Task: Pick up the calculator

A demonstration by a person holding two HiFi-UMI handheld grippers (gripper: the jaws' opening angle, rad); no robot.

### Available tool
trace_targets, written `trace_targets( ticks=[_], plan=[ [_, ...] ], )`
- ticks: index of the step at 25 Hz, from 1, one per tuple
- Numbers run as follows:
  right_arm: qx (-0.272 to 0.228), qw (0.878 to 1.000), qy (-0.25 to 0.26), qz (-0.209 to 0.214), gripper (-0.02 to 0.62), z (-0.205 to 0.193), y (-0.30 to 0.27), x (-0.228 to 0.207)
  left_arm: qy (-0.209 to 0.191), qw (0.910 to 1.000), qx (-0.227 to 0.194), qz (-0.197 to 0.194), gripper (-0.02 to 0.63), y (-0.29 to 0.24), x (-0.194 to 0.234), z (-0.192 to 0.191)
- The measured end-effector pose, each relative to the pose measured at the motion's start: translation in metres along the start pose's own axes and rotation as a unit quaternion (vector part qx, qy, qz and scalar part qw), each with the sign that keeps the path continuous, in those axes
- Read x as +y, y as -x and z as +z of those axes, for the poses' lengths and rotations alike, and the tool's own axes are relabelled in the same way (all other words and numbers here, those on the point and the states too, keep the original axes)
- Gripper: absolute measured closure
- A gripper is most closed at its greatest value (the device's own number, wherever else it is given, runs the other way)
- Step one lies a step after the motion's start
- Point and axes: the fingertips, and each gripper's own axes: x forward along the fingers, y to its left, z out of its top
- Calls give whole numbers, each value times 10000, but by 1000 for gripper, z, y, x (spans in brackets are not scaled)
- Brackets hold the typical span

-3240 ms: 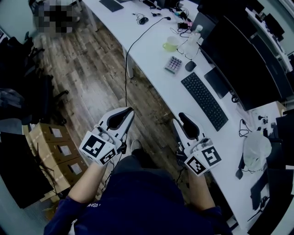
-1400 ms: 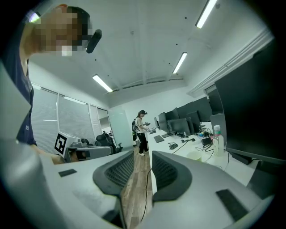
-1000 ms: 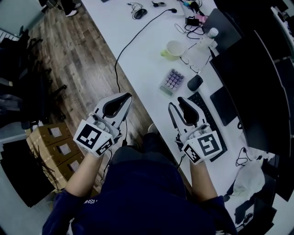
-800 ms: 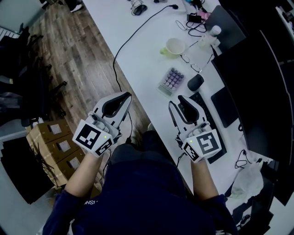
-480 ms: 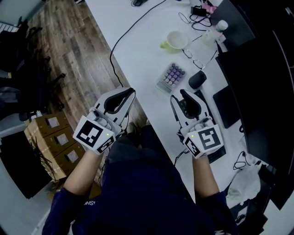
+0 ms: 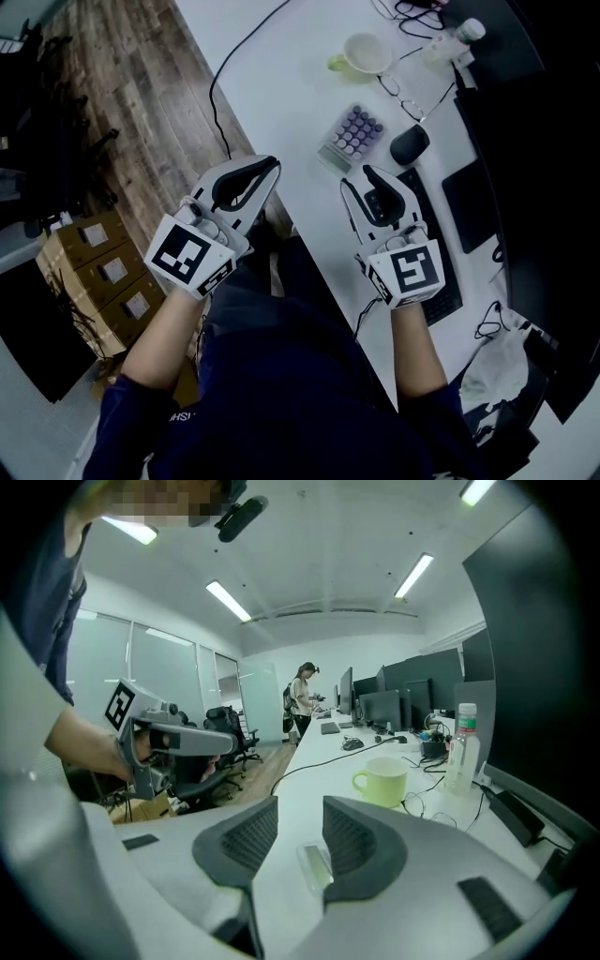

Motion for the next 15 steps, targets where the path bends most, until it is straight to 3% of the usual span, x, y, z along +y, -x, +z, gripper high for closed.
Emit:
trace_targets(
  ticks=[7, 15],
  plan=[
    [605, 9959, 647, -179, 462, -41, -21, 6, 160, 9997, 143, -147, 563, -4, 10, -34],
    [970, 9907, 911, -287, 457, -71, -41, 7, 401, 9983, 303, -278, 563, -3, 25, -72]
  ],
)
